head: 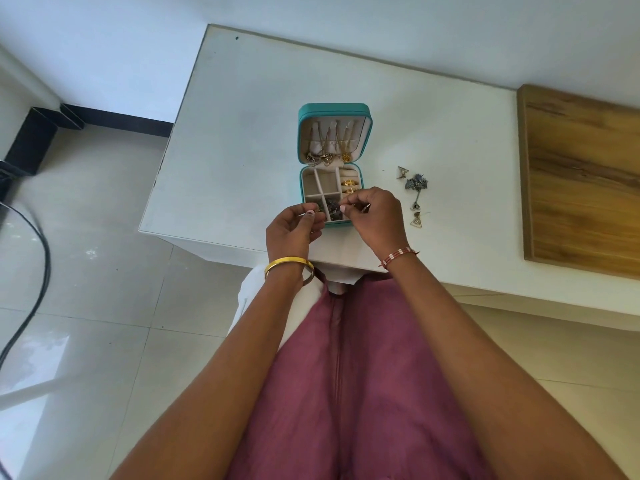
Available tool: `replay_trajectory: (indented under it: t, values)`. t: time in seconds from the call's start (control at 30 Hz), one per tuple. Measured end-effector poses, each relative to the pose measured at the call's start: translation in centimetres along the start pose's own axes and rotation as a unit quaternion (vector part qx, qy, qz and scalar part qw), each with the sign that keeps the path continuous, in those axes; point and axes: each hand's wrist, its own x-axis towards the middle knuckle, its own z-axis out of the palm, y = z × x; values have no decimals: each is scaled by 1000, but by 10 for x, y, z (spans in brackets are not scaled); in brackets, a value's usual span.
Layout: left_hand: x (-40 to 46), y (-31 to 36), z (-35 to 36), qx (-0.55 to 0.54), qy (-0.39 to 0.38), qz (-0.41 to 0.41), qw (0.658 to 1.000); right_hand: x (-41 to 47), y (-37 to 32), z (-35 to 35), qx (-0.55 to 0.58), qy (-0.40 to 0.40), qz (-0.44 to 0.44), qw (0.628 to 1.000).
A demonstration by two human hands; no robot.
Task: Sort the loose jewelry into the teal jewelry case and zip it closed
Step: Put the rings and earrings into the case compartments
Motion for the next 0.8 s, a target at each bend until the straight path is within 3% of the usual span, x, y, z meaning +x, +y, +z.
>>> replay_trajectory:
  t: [0.23,0.53,0.7,0.8]
  values:
    - [-7,1,3,25,-10,20,999,-11,10,-10,5,36,-5,999]
    - [-21,3,54,23,-84,17,996,1,47,-56,10,114,41,993]
    - [-24,7,89,57,-137,11,989,31,64,-68,-59,128,39,989]
    - [-24,7,99,76,-140,2,987,44,70,-67,-110,92,48,989]
